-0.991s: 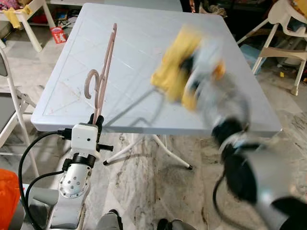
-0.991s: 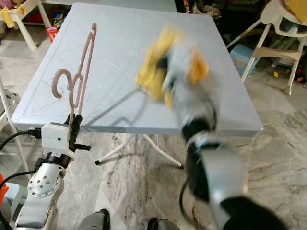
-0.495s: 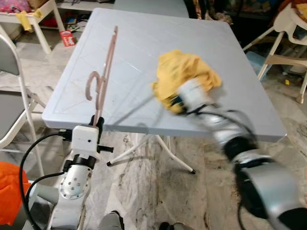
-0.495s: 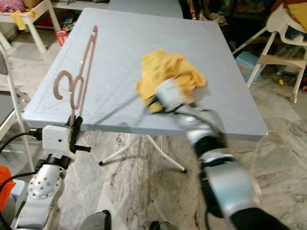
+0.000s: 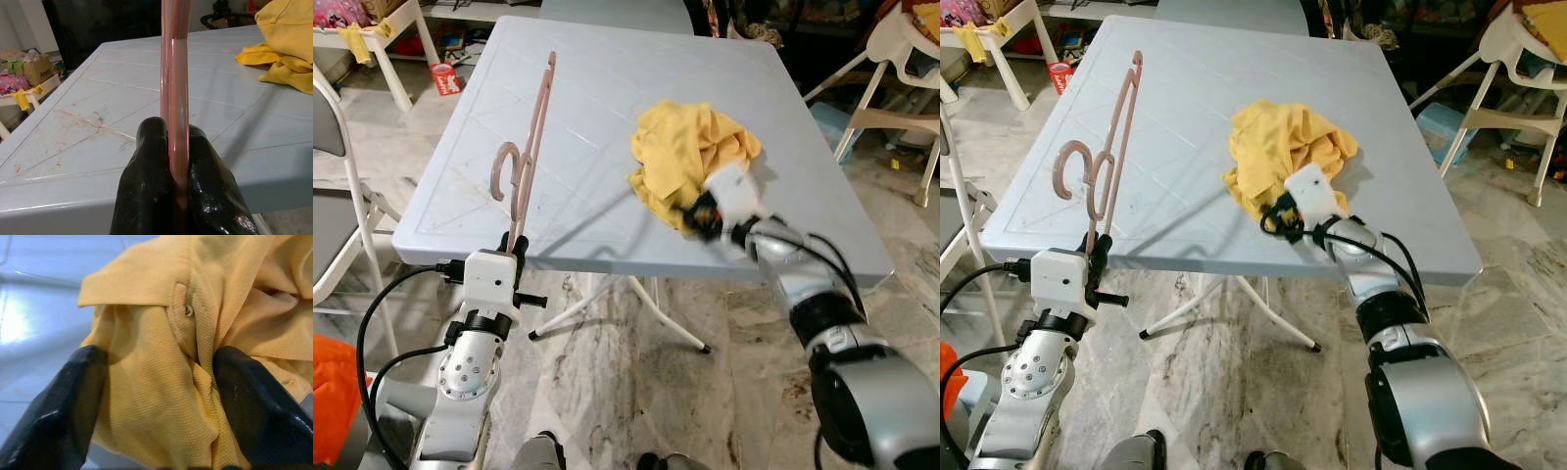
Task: Hang hanger
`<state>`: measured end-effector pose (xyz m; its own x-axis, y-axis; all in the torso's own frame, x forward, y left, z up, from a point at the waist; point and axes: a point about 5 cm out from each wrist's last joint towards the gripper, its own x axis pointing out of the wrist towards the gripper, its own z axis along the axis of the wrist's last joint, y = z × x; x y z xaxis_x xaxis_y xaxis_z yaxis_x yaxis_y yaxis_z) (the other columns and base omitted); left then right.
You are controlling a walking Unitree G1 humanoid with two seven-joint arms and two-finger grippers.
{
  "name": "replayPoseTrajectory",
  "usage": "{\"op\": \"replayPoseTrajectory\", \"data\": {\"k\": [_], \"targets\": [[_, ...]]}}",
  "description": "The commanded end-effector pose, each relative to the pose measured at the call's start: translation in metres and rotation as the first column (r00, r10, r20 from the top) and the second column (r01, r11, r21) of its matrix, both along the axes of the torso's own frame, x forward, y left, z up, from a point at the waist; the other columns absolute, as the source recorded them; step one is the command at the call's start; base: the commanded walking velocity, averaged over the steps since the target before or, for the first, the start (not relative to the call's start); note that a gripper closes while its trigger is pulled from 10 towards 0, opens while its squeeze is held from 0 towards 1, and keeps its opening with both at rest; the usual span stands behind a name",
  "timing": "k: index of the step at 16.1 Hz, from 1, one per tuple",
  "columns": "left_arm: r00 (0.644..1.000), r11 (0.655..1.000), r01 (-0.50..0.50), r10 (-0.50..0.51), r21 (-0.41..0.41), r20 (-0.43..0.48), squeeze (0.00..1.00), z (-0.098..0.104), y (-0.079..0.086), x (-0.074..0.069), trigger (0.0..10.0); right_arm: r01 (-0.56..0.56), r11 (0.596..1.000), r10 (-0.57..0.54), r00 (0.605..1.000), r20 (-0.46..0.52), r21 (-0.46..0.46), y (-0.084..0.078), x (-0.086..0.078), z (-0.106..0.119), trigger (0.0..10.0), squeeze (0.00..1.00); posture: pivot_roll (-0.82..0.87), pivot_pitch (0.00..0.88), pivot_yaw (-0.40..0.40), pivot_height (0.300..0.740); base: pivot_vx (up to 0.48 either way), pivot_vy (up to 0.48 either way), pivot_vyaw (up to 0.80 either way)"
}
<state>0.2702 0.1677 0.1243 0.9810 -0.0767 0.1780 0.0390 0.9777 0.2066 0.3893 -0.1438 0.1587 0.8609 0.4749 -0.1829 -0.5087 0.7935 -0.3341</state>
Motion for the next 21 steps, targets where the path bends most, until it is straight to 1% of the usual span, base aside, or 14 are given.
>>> {"op": "replayPoseTrajectory", "data": {"k": [1,5,6,8,10,11,12,13,14,15,17,18,19,21], "targets": [[1.000,1.000,0.013,-0.013,0.004,0.001,0.00,0.000,-0.001,0.001,10.0,-0.013,1.000,0.012,1.000,0.027,0.011,-0.013,0.000,0.014,10.0,1.00,0.12,0.128,-0.065,0.740,0.000,0.000,0.00],[1.000,1.000,0.014,-0.014,0.002,0.002,0.00,0.000,-0.001,0.002,10.0,-0.061,0.994,0.056,0.997,0.054,0.089,-0.025,-0.011,0.017,10.0,1.00,0.11,0.128,-0.067,0.740,0.000,0.000,0.00],[1.000,1.000,0.014,-0.014,0.002,0.005,0.00,0.000,-0.001,0.002,10.0,-0.039,0.989,0.026,0.996,0.090,0.140,-0.029,-0.015,0.018,10.0,1.00,0.10,0.129,-0.066,0.740,0.000,0.000,0.00],[1.000,1.000,0.016,-0.016,0.000,0.006,0.00,0.000,-0.002,0.002,10.0,0.037,0.982,-0.069,0.983,0.170,0.183,-0.033,-0.020,0.016,10.0,1.00,0.09,0.131,-0.064,0.740,0.000,0.000,0.00],[0.999,0.999,0.047,-0.047,-0.003,-0.018,0.00,-0.005,-0.005,0.003,10.0,0.166,0.944,-0.230,0.950,0.210,0.285,-0.031,-0.026,0.009,10.0,1.00,0.08,0.132,-0.058,0.740,0.000,0.000,0.00],[0.995,0.996,0.092,-0.092,-0.011,-0.032,0.00,-0.007,-0.009,0.004,10.0,0.199,0.927,-0.276,0.936,0.220,0.319,-0.026,-0.031,0.004,10.0,1.00,0.06,0.133,-0.051,0.740,0.000,0.000,0.00],[0.991,0.992,0.126,-0.126,-0.003,-0.031,0.00,-0.006,-0.012,0.005,10.0,0.210,0.920,-0.297,0.924,0.242,0.330,-0.016,-0.039,0.000,10.0,1.00,0.05,0.132,-0.047,0.740,0.000,0.000,0.00],[0.991,0.991,0.130,-0.130,-0.003,-0.031,0.00,-0.006,-0.012,0.006,10.0,0.213,0.918,-0.303,0.921,0.245,0.336,-0.015,-0.040,0.000,10.0,1.00,0.05,0.132,-0.047,0.740,0.000,0.000,0.00],[0.990,0.990,0.139,-0.139,0.012,-0.023,0.00,-0.005,-0.012,0.008,10.0,0.239,0.895,-0.345,0.907,0.244,0.375,-0.014,-0.044,-0.001,10.0,1.00,0.03,0.128,-0.043,0.740,0.000,0.000,0.00],[0.990,0.990,0.140,-0.140,0.020,-0.017,0.00,-0.005,-0.012,0.009,10.0,0.283,0.880,-0.393,0.884,0.251,0.381,-0.015,-0.047,-0.003,10.0,1.00,0.02,0.125,-0.042,0.740,0.000,0.000,0.00],[0.994,0.994,0.105,-0.104,0.018,-0.026,0.00,-0.008,-0.011,0.010,10.0,0.333,0.858,-0.447,0.859,0.249,0.391,-0.014,-0.053,-0.007,10.0,1.00,0.01,0.124,-0.041,0.740,0.000,0.000,0.00],[0.995,0.996,0.090,-0.089,0.012,-0.042,0.00,-0.012,-0.011,0.011,10.0,0.364,0.843,-0.475,0.848,0.233,0.395,-0.013,-0.058,-0.012,10.0,0.09,0.01,0.124,-0.042,0.740,0.000,0.000,0.00],[0.995,0.997,0.081,-0.082,-0.004,-0.053,0.00,-0.015,-0.012,0.011,10.0,0.382,0.824,-0.493,0.848,0.196,0.418,-0.008,-0.064,-0.019,10.0,0.00,0.01,0.125,-0.043,0.740,0.000,0.000,0.00],[0.994,0.996,0.087,-0.088,-0.011,-0.058,0.00,-0.016,-0.014,0.012,10.0,0.387,0.818,-0.485,0.861,0.149,0.425,0.000,-0.067,-0.027,10.0,0.00,0.01,0.126,-0.045,0.740,0.000,0.000,0.00]]}}
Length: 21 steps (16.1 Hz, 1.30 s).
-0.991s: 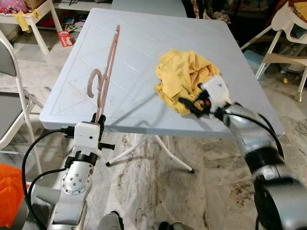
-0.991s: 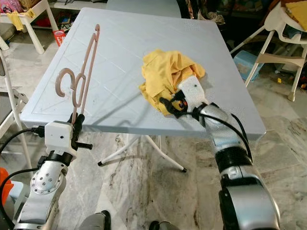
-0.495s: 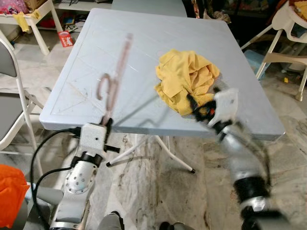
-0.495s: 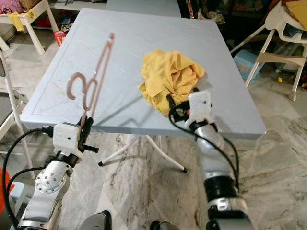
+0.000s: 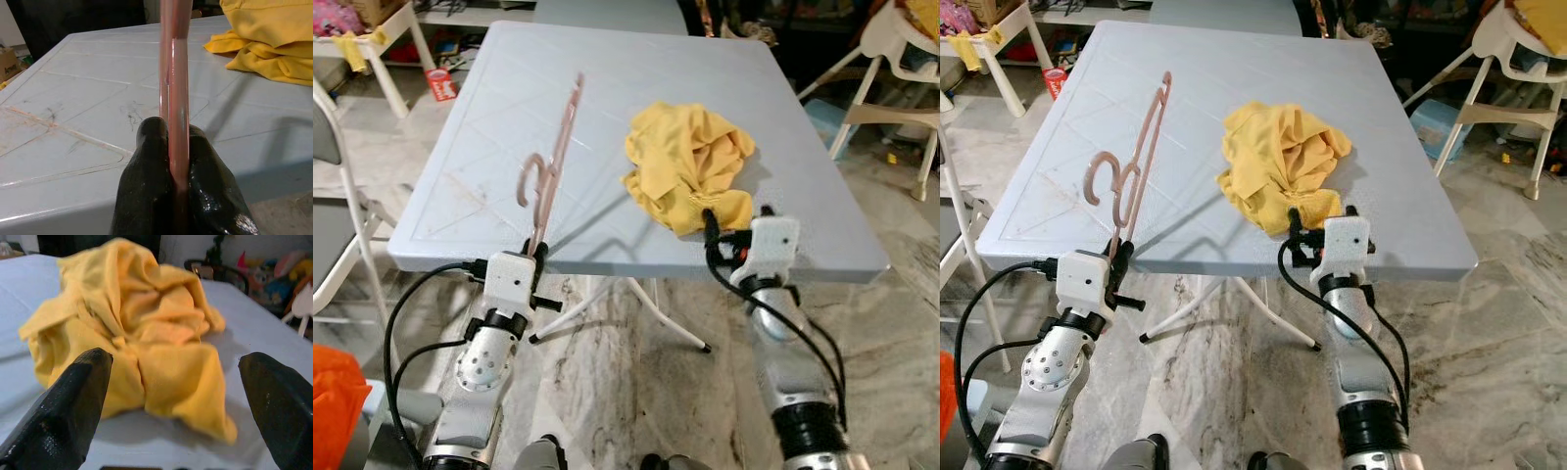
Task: Hang hanger
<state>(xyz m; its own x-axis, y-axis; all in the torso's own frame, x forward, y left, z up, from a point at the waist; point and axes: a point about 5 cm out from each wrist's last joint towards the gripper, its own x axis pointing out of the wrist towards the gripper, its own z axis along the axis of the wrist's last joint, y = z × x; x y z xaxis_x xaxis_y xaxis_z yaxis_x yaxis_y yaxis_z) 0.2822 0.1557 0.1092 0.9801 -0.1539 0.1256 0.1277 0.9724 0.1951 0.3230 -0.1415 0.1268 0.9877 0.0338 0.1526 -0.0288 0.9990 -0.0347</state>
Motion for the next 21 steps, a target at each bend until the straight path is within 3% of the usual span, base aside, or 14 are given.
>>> {"op": "replayPoseTrajectory", "data": {"k": [1,5,12,21], "targets": [[1.000,1.000,0.022,-0.022,-0.001,-0.020,0.00,-0.004,-0.005,0.001,10.0,-0.004,1.000,0.004,1.000,-0.005,0.017,0.003,-0.002,0.001,10.0,0.00,0.01,0.125,-0.046,0.740,0.000,0.000,-0.74],[0.995,0.997,0.075,-0.076,-0.011,-0.057,0.00,-0.009,-0.009,0.003,10.0,0.003,1.000,-0.002,1.000,-0.022,0.025,0.004,-0.003,-0.001,10.0,0.00,0.01,0.121,-0.044,0.740,0.000,0.000,-0.80],[0.987,0.992,0.126,-0.124,0.011,-0.100,0.00,-0.014,-0.011,0.007,10.0,0.041,0.997,-0.039,0.999,-0.031,0.060,-0.001,-0.003,-0.005,10.0,0.00,0.01,0.100,-0.014,0.740,0.000,0.000,0.00],[0.985,0.991,0.137,-0.136,-0.001,-0.107,0.00,-0.014,-0.016,0.012,10.0,0.080,0.994,-0.077,0.996,-0.045,0.076,-0.011,-0.005,-0.007,10.0,0.00,-0.01,0.102,-0.011,0.740,-0.290,0.000,0.00]]}}
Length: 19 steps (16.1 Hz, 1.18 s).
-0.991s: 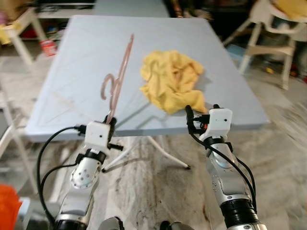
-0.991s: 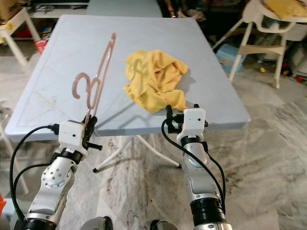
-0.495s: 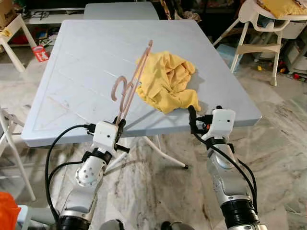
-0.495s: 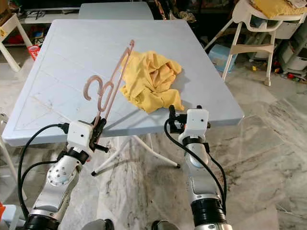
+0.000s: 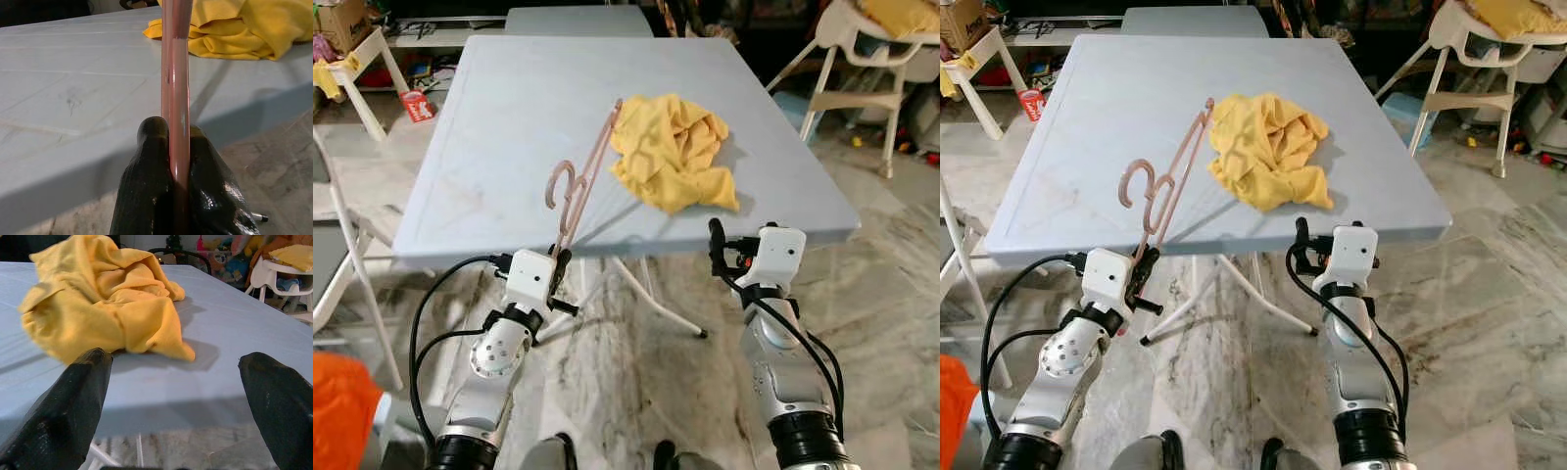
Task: Hang hanger
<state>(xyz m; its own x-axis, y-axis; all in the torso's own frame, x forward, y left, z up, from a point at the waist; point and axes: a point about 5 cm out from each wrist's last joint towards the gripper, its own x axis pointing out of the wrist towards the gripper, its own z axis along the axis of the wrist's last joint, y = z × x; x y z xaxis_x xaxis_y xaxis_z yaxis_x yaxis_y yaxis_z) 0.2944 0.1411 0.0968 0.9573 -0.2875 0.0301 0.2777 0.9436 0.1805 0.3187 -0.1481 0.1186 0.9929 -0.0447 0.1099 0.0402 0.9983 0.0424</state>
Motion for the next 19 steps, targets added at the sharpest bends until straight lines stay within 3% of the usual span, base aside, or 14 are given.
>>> {"op": "replayPoseTrajectory", "data": {"k": [1,11,14,16,19], "targets": [[1.000,1.000,-0.001,0.001,0.001,-0.010,0.00,-0.002,-0.001,-0.001,10.0,0.009,1.000,-0.009,1.000,0.000,-0.001,-0.004,-0.001,0.001,10.0,0.00,-0.01,0.102,-0.013,0.740,-0.337,0.000,0.00],[0.999,1.000,0.005,-0.005,-0.009,-0.049,0.00,-0.012,-0.003,-0.001,10.0,0.048,0.999,-0.048,0.999,-0.020,0.008,-0.014,-0.001,-0.002,10.0,0.00,-0.02,0.099,-0.012,0.740,-0.237,0.000,0.00],[0.987,0.998,-0.012,0.003,-0.060,-0.159,0.00,-0.035,-0.006,-0.010,10.0,0.098,0.994,-0.095,0.992,-0.079,0.040,-0.029,-0.006,-0.013,10.0,0.00,-0.04,0.128,0.000,0.740,0.000,0.000,0.00],[0.974,0.999,0.001,-0.013,-0.053,-0.224,0.00,-0.051,-0.006,-0.018,10.0,0.142,0.989,-0.136,0.983,-0.122,0.039,-0.037,-0.018,-0.025,10.0,0.00,-0.07,0.142,0.004,0.740,0.000,0.000,0.00],[0.963,0.999,0.043,-0.048,-0.024,-0.264,0.00,-0.059,0.002,-0.013,10.0,0.142,0.987,-0.129,0.977,-0.169,0.071,-0.030,-0.025,-0.038,10.0,0.00,-0.08,0.109,-0.013,0.740,0.000,0.092,0.00]]}}
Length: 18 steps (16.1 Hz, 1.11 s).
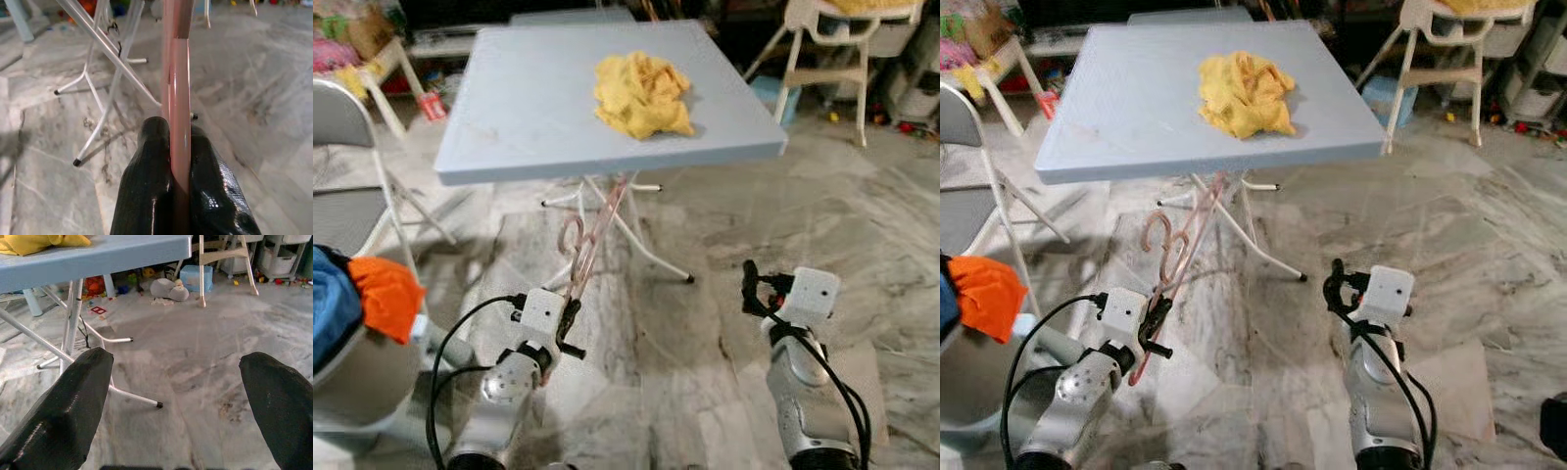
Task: Hang hanger
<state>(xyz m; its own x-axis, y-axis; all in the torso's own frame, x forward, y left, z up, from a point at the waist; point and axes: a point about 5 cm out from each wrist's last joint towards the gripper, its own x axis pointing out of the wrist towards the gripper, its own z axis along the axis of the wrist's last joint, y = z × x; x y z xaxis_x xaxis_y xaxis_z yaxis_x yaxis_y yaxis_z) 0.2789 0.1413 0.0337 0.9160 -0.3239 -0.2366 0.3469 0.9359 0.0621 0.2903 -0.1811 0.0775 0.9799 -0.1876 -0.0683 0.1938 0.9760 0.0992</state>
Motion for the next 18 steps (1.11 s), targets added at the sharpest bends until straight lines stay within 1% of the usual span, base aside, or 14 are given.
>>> {"op": "replayPoseTrajectory", "data": {"k": [1,2,3,4,5,6,7,8,11,12,13,18], "targets": [[1.000,1.000,0.001,-0.001,0.023,0.019,0.00,0.002,0.005,0.004,10.0,-0.019,1.000,0.019,1.000,-0.004,0.015,0.007,0.003,0.000,10.0,0.00,-0.08,0.101,-0.009,0.740,0.000,0.307,0.00],[0.999,0.999,-0.048,0.048,0.017,0.000,0.00,-0.001,0.011,0.008,10.0,-0.048,0.999,0.048,0.999,-0.011,0.015,0.012,0.002,-0.002,10.0,0.00,-0.08,0.093,0.001,0.740,0.000,0.311,0.00],[0.998,0.997,-0.070,0.070,0.013,-0.006,0.00,-0.001,0.013,0.012,10.0,-0.056,0.998,0.056,0.998,-0.012,-0.003,0.012,0.002,-0.002,10.0,0.00,-0.09,0.088,0.003,0.740,0.000,0.330,0.00],[0.998,0.998,-0.064,0.064,0.026,-0.013,0.00,-0.002,0.013,0.015,10.0,-0.023,0.999,0.024,0.999,-0.025,0.027,0.006,0.001,-0.007,10.0,0.00,-0.08,0.085,0.006,0.740,0.000,0.255,0.00],[0.998,0.998,-0.058,0.058,0.036,-0.014,0.00,-0.003,0.013,0.019,10.0,-0.001,0.999,0.002,1.000,-0.024,0.037,0.003,0.000,-0.008,10.0,0.00,-0.09,0.075,0.014,0.740,0.000,0.266,0.00],[0.998,0.998,-0.054,0.054,0.042,-0.012,0.00,-0.002,0.014,0.021,10.0,-0.002,0.999,0.003,1.000,-0.028,0.034,0.003,-0.001,-0.010,10.0,0.00,-0.09,0.077,0.018,0.740,0.000,0.270,0.00],[0.999,0.998,-0.048,0.048,0.048,-0.009,0.00,-0.001,0.014,0.023,10.0,0.010,0.999,-0.008,0.999,-0.043,0.049,0.002,-0.001,-0.012,10.0,0.00,-0.09,0.077,0.022,0.740,0.000,0.319,0.00],[0.999,0.998,-0.048,0.048,0.051,-0.006,0.00,0.000,0.015,0.025,10.0,0.006,0.999,-0.005,0.999,-0.042,0.040,0.004,0.000,-0.011,10.0,0.00,-0.10,0.080,0.031,0.740,0.000,0.330,-0.75],[0.999,0.997,-0.054,0.054,0.056,-0.004,0.00,0.001,0.015,0.030,10.0,0.027,0.999,-0.026,0.999,-0.033,0.047,0.002,0.001,-0.011,10.0,0.00,-0.10,0.082,0.042,0.740,0.000,0.339,0.00],[0.999,0.997,-0.050,0.051,0.055,-0.004,0.00,0.001,0.013,0.031,10.0,0.029,0.998,-0.027,0.999,-0.033,0.047,0.002,0.001,-0.011,10.0,0.00,-0.11,0.084,0.044,0.740,0.000,0.349,0.00],[0.999,0.998,-0.045,0.045,0.055,-0.002,0.00,0.002,0.012,0.032,10.0,0.030,0.999,-0.029,0.999,-0.032,0.045,0.002,0.000,-0.011,10.0,0.00,-0.11,0.084,0.045,0.740,0.000,0.349,-0.80],[0.999,0.998,-0.041,0.041,0.046,-0.007,0.00,-0.001,0.008,0.031,10.0,0.041,0.998,-0.039,0.999,-0.029,0.041,-0.001,0.001,-0.011,10.0,0.00,-0.11,0.087,0.048,0.740,0.000,0.351,0.00]]}}
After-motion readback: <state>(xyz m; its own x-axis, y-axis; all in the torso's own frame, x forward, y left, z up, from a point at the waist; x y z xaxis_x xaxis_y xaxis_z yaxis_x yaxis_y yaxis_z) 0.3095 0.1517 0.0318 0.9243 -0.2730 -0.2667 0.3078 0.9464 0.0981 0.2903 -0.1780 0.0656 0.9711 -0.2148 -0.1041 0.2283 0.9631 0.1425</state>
